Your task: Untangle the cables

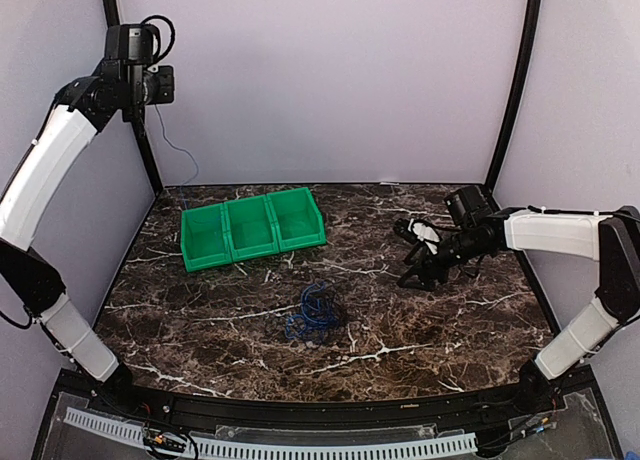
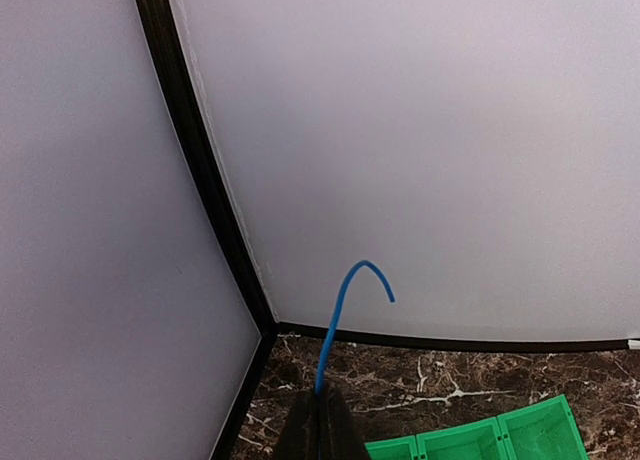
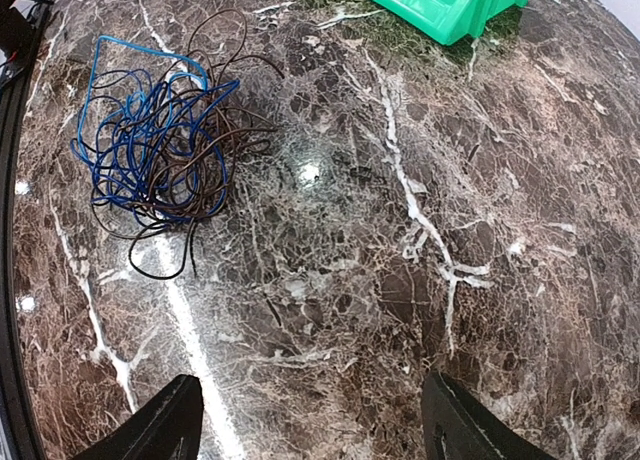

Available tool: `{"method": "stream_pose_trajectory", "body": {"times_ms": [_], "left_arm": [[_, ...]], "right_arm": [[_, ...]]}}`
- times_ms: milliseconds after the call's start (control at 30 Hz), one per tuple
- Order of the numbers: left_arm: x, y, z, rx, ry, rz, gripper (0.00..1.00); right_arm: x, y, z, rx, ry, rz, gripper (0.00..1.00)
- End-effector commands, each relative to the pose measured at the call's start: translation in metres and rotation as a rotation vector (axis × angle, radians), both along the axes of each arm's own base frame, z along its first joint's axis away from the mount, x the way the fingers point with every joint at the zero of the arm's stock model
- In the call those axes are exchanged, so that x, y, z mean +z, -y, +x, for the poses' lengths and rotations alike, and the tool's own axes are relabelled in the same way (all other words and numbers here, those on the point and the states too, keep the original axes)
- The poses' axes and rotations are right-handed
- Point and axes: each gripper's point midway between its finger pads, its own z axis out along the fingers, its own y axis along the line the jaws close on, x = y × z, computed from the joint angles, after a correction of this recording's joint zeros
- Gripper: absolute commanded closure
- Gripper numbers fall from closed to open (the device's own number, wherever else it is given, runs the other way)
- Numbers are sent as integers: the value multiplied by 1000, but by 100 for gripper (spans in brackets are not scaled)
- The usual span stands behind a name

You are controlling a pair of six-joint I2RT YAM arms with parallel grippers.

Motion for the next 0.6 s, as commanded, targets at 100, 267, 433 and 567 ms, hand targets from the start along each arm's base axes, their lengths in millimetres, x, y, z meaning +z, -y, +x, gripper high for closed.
{"method": "stream_pose_trajectory", "body": {"times_ms": [100,267,433,567], "left_arm": [[-34,0,46,-90,-68,-74,100],[-64,1,61,-105,-126,-111,100],[-108,16,57,-175,-198,-181,100],[-146,22,46,-195,-253,-243,100]], "right_arm": [[5,0,7,5,48,-1,23],[4,2,7,7,51,-11,23],[2,2,7,11,51,-16,23],[0,1,6,19,39,-17,23]]}}
